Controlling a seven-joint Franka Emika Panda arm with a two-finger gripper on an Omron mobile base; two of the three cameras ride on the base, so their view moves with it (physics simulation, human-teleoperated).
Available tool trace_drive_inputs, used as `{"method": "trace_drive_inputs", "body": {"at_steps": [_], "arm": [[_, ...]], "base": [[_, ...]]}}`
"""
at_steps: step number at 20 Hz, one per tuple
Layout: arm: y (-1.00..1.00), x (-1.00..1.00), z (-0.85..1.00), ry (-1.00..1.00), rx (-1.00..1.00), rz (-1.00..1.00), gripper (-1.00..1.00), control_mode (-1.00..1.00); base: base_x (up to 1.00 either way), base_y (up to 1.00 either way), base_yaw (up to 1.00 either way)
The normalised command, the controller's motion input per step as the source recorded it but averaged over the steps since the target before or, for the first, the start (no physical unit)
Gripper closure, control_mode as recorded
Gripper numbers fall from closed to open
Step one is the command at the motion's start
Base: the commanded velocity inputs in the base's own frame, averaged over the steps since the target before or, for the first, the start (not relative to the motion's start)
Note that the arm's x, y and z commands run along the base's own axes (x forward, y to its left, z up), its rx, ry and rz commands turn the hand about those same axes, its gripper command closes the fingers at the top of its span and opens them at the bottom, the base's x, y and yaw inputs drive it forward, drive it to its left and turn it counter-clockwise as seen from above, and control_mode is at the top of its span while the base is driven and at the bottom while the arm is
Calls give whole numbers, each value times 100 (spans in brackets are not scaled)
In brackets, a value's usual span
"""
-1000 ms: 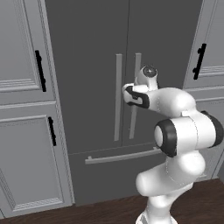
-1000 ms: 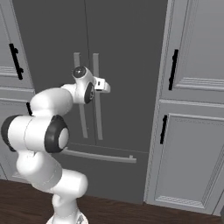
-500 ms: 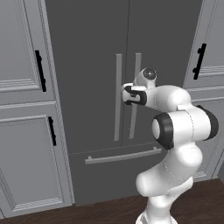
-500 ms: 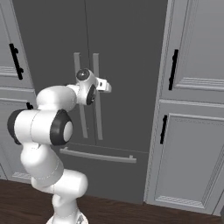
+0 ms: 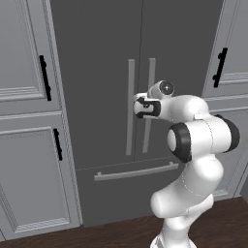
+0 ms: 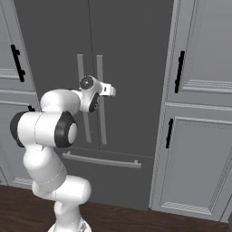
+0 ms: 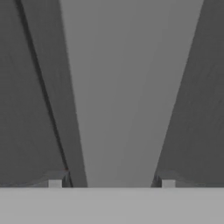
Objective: Take the strawberry from the fridge and place it on top of the pancake, located on the dining counter.
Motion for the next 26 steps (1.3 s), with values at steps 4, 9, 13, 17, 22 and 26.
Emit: {"method": "trace_drive_inputs", "body": {"at_steps": [4,9,13,17,22,26], "arm": [[-1,-10,-8,2,0,-2,100,-100],[-45,-100,0,-13,4,-2,100,-100],[-82,-100,0,-9,14,0,100,-100],[-100,-100,0,-4,17,5,100,-100],[-81,-99,0,-1,11,17,100,-100],[-18,-49,0,0,0,4,-100,-100]], "base": [[0,0,0],[0,0,0],[0,0,0],[0,0,0],[0,0,0],[0,0,0]]}}
